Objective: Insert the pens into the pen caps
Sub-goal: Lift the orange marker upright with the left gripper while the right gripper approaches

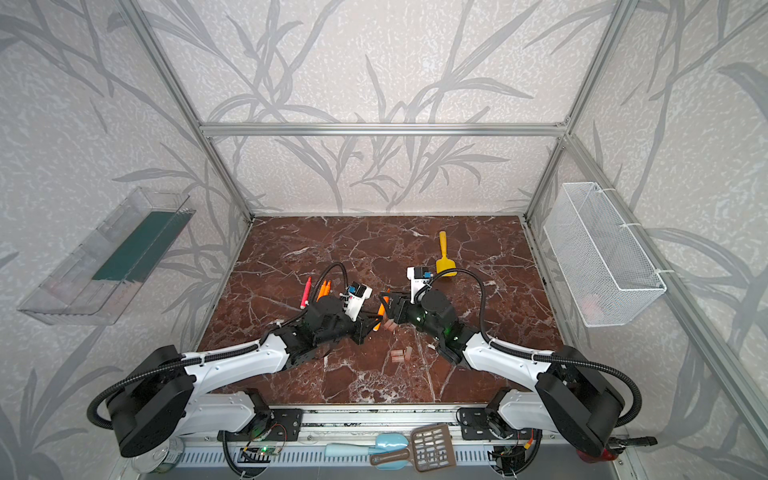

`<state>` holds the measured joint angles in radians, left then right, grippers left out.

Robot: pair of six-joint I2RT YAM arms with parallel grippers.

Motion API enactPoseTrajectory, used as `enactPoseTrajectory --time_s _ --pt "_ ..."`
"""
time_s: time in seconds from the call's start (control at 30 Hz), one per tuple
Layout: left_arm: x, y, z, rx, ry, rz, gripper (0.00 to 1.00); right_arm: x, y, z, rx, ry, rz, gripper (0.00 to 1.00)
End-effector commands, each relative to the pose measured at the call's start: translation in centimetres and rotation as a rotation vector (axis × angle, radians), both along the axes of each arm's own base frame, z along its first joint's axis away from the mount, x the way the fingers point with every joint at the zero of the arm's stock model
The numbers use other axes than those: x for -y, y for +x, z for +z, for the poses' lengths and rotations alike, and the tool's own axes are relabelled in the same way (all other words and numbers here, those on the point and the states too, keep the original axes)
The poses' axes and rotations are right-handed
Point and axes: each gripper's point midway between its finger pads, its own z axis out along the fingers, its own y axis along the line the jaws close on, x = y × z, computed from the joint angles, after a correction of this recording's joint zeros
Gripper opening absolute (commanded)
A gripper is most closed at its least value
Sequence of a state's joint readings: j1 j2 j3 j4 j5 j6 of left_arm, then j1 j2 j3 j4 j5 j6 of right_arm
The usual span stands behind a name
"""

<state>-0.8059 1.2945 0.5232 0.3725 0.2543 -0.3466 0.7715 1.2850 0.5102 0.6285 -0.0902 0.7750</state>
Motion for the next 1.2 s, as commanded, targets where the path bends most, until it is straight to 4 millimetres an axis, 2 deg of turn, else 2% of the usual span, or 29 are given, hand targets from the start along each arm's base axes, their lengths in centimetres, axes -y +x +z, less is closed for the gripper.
enactPoseTrajectory --time_s 0.0,0.27,0.47,0.6,0.8,0.93,1.03,1.17 --pt "1.2 0.8 2.2 0.071 -0.028 -0.011 0.00 -0.8 0.1 0.7 -0.010 0.056 0.013 0.45" --pt "1.8 0.2 2.1 0.081 -0.033 -0.028 0.00 -1.0 0.2 -0.9 -0.061 0.058 0.001 0.37" --pt "1.6 0.2 2.1 0.080 -0.015 -0.016 0.00 -1.2 0.0 -0.6 -0.065 0.048 -0.002 0.11" --pt "1.5 0.2 1.7 0.082 -0.017 -0.014 0.02 -1.3 -0.6 -0.9 -0.056 0.049 -0.001 0.00" --pt "1.4 0.7 2.0 0.084 -0.007 0.006 0.25 -2.2 -1.2 -0.4 -0.050 0.043 0.009 0.00" --pt "1.4 0.7 1.9 0.103 -0.025 0.012 0.32 -2.5 -1.9 -0.6 -0.045 0.064 0.026 0.00" --pt "1.3 0.9 2.0 0.105 -0.029 0.022 0.32 -2.8 -2.2 -0.4 -0.041 0.067 0.025 0.00" --pt "1.2 1.0 2.0 0.106 -0.021 0.030 0.20 -3.0 -2.3 -0.5 -0.042 0.060 0.026 0.00"
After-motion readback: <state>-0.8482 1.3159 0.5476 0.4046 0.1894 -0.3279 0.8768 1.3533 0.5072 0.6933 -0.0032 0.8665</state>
